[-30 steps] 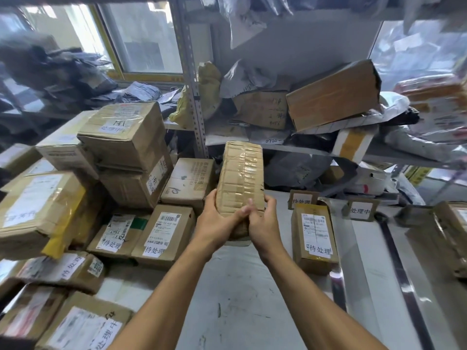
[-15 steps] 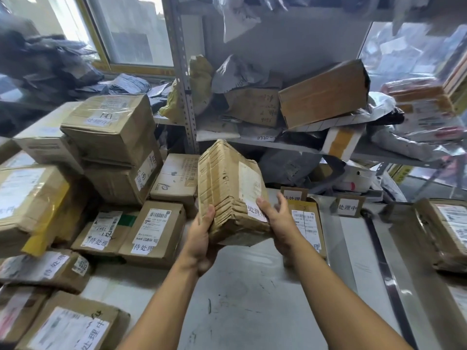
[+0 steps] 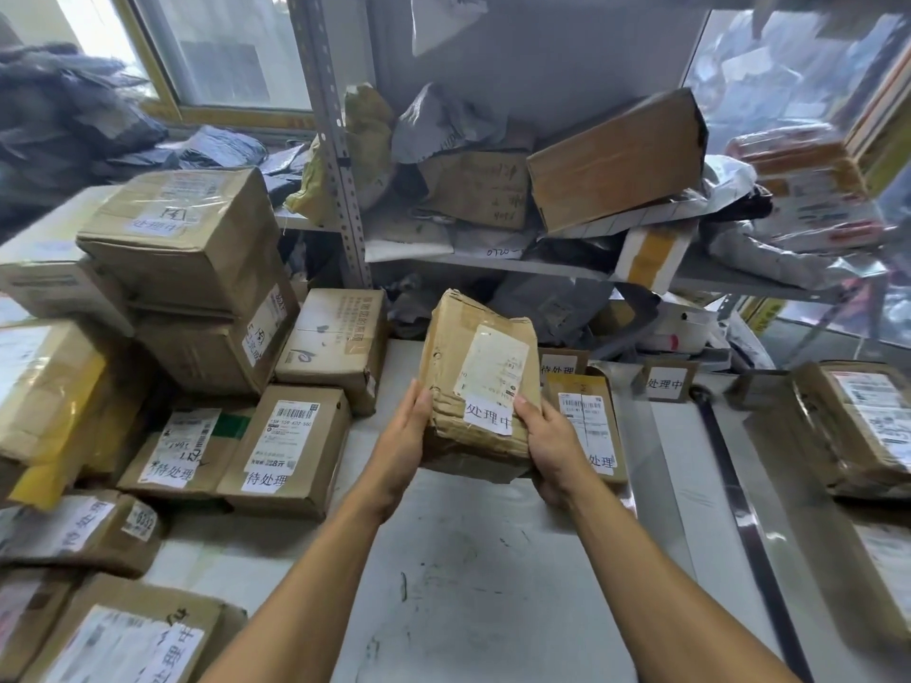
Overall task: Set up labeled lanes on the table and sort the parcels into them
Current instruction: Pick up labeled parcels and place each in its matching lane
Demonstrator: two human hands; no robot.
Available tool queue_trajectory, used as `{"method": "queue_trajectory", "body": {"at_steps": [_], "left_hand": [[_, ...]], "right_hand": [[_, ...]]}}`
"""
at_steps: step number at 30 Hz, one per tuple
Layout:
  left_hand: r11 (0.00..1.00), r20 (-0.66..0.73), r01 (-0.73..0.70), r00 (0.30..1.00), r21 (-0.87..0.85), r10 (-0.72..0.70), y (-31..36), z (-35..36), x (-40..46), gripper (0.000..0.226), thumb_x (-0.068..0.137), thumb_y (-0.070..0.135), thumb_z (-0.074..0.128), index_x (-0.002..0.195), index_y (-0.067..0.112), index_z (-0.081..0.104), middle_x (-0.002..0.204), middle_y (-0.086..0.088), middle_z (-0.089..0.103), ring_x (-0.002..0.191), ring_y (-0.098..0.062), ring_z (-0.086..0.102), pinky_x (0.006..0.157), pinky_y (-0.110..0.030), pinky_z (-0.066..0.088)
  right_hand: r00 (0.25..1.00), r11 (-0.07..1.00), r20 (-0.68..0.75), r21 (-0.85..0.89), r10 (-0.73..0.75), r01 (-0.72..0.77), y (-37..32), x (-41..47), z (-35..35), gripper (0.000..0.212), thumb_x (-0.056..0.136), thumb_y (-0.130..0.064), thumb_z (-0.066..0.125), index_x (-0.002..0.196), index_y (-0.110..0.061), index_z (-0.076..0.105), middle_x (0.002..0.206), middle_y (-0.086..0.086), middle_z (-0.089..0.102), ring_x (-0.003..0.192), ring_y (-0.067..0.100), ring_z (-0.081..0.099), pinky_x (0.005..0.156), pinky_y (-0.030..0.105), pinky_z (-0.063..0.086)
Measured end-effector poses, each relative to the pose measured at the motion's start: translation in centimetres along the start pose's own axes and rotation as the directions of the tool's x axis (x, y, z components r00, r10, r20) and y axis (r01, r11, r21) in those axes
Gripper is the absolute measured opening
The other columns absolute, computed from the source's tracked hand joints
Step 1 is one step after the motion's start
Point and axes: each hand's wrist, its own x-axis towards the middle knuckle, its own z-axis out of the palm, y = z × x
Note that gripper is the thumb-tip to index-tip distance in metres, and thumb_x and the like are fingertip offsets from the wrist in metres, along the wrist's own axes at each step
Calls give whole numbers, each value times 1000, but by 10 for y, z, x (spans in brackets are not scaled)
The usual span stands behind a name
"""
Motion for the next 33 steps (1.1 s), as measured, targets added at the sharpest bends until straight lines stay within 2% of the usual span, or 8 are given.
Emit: {"method": "queue_trajectory", "body": {"at_steps": [4,10,16,23,25,27,31,33], "left_hand": [[995,45,-5,999,97,0,-3,12,-4,58,90,57,53,141,33,43,129,5,64,108,-6,65,82,-25,56],[991,78,-24,997,130,14,1,43,-5,38,102,37,47,139,28,47,127,5,65,111,-10,64,96,-37,54],[985,216,-79,975,152,44,13,107,-2,36,102,43,43,138,35,45,124,13,66,105,-2,66,83,-24,57],[978,264,-109,963,178,59,12,226,6,38,102,44,42,139,33,43,126,10,64,109,-5,64,94,-32,54],[980,271,-82,962,180,31,5,260,10,36,102,44,42,136,34,44,120,14,65,103,1,65,84,-20,55],[984,259,-27,966,177,-20,-4,292,14,33,103,42,43,134,34,46,115,19,64,98,4,64,72,-11,52],[959,171,143,967,245,-188,-30,344,24,30,102,40,41,128,27,50,109,8,66,97,-14,65,67,-28,55],[937,116,242,954,250,-277,-42,360,32,28,102,37,41,124,23,51,109,0,67,97,-21,66,71,-36,56]], "right_hand": [[995,991,-39,-95,-92,88,4,-8,-13,28,102,-28,53,129,-21,58,101,3,76,85,13,75,61,25,58],[977,965,-61,-181,-204,190,-9,-24,-44,15,103,-23,52,114,-30,60,96,-11,73,81,0,72,60,15,55],[959,958,-146,-192,-243,213,-42,-44,-105,23,103,-22,51,124,-26,62,109,0,75,96,17,73,80,35,60],[920,934,-260,-283,-294,219,-78,-56,-220,16,102,-20,53,108,-27,66,89,-14,77,78,2,73,59,14,53],[918,928,-274,-318,-288,196,-81,-52,-255,17,101,-22,55,111,-28,67,90,-15,76,81,2,72,64,16,55],[929,930,-274,-338,-247,147,-78,-46,-291,22,101,-25,55,120,-27,66,101,-10,76,92,9,72,79,27,58],[950,939,-274,-340,-152,52,-54,-29,-347,23,100,-29,55,121,-28,66,98,-17,75,89,3,72,74,19,56],[953,942,-284,-335,-106,5,-39,-20,-362,25,100,-29,56,121,-22,67,104,-11,75,95,9,71,84,27,57]]}}
